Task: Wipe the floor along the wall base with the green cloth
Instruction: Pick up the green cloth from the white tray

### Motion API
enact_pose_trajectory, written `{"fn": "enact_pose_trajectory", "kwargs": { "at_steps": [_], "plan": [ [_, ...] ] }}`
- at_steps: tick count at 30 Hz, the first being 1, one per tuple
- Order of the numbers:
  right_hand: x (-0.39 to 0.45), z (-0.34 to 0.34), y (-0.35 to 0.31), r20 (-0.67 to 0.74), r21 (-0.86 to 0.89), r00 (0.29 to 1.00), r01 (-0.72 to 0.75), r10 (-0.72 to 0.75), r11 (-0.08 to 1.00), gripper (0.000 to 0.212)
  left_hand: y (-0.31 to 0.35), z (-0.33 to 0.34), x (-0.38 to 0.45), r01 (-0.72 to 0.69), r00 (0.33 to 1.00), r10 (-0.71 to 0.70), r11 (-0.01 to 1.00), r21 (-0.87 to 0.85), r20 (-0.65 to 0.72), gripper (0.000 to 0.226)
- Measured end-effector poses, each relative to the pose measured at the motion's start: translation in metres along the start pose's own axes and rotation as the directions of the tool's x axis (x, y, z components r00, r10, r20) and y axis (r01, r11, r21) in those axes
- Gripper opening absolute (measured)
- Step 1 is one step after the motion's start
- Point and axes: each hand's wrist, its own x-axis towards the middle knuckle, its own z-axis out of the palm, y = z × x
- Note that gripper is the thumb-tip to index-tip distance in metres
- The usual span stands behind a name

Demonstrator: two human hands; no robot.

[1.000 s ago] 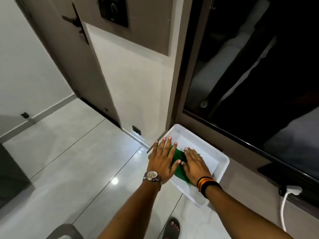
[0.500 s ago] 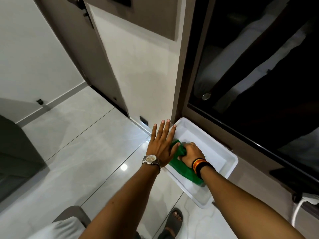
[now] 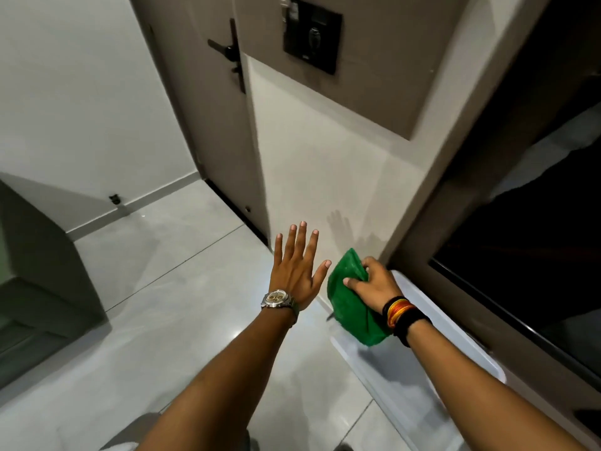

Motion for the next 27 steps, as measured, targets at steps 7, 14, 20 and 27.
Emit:
{"fn": "enact_pose_trajectory", "kwargs": {
  "at_steps": [7,14,20,27],
  "plan": [
    [0.077,0.049,-0.084,-0.001,-0.044,0.999,-0.035,0.035,0.998,0.042,-0.126,0.002,0.038,0.035,0.997,-0.035,0.999,0.006,0.076,0.084],
    [0.166,0.144,-0.109,0.108,-0.051,0.979,-0.171,0.175,0.984,0.052,-0.212,0.039,0.065,0.000,0.976,0.005,1.000,-0.026,0.218,0.080],
    [0.254,0.251,-0.010,0.211,-0.125,0.918,-0.315,0.335,0.941,0.034,-0.259,0.175,0.037,0.088,0.940,-0.053,0.992,-0.092,0.336,0.077],
    [0.354,0.392,0.178,0.280,-0.200,0.841,-0.421,0.463,0.885,0.051,-0.309,0.399,0.013,0.140,0.913,-0.087,0.985,-0.104,0.399,0.073]
  ]
}}
